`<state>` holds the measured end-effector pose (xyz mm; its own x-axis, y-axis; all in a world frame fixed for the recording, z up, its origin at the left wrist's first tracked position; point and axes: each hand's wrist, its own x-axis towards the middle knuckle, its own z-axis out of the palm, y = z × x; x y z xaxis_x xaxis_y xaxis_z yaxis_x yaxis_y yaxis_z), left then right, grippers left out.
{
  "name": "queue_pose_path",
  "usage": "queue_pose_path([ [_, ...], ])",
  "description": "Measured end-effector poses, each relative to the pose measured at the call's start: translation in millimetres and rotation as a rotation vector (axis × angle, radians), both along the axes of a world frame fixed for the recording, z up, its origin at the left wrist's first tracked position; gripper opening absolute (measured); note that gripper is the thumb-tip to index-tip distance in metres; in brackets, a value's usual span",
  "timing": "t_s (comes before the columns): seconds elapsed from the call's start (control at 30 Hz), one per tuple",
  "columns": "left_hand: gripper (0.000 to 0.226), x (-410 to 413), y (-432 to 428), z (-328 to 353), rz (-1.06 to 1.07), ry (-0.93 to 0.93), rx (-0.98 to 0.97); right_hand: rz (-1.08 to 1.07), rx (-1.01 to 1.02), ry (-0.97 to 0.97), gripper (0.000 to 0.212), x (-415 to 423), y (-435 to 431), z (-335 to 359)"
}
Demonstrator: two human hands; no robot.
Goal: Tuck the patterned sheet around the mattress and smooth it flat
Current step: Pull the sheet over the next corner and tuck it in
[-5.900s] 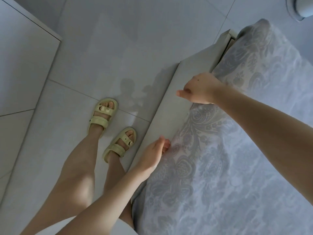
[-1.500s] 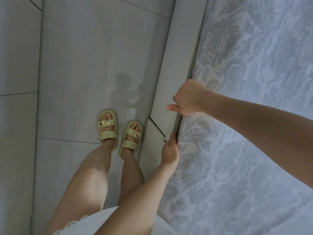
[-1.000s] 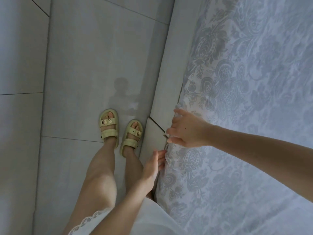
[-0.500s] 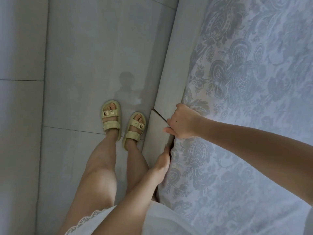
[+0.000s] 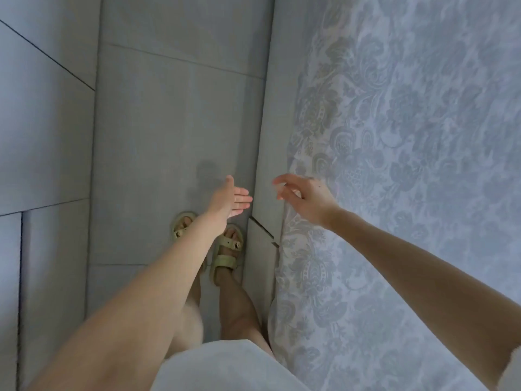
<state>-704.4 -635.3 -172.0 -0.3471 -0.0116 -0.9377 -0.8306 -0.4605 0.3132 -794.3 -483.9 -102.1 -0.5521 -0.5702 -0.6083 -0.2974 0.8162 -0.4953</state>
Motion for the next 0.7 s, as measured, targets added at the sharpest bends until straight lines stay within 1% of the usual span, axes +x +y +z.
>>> queue_pose_path([
  [0.1, 0.059, -42.8, -32.6, 33.6, -0.008, 0.061, -0.076, -0.292, -0.007, 0.015, 0.024, -34.1, -5.6, 24.1],
  [0.2, 0.054, -89.8, -68.4, 70.1, -0.032, 0.146, -0.142, -0.49, -0.032, 0.024, 0.023, -66.9, -17.1, 46.8],
  [0.3, 0.052, -137.5, -101.6, 106.6, -0.048, 0.234, -0.2, -0.582, -0.069, 0.037, 0.024, -96.1, -35.9, 72.8],
  [0.43, 0.05, -213.0, -133.7, 154.5, -0.101, 0.308, -0.26, -0.624, -0.09, 0.041, 0.022, -144.3, -59.5, 106.4],
  [0.5, 0.049, -259.1, -147.0, 179.8, -0.142, 0.334, -0.282, -0.654, -0.119, 0.036, 0.022, -177.9, -67.9, 122.1],
  [0.7, 0.043, -410.3, -184.5, 252.6, -0.238, 0.433, -0.362, -0.857, -0.251, 0.01, 0.018, -301.2, -88.5, 168.9],
])
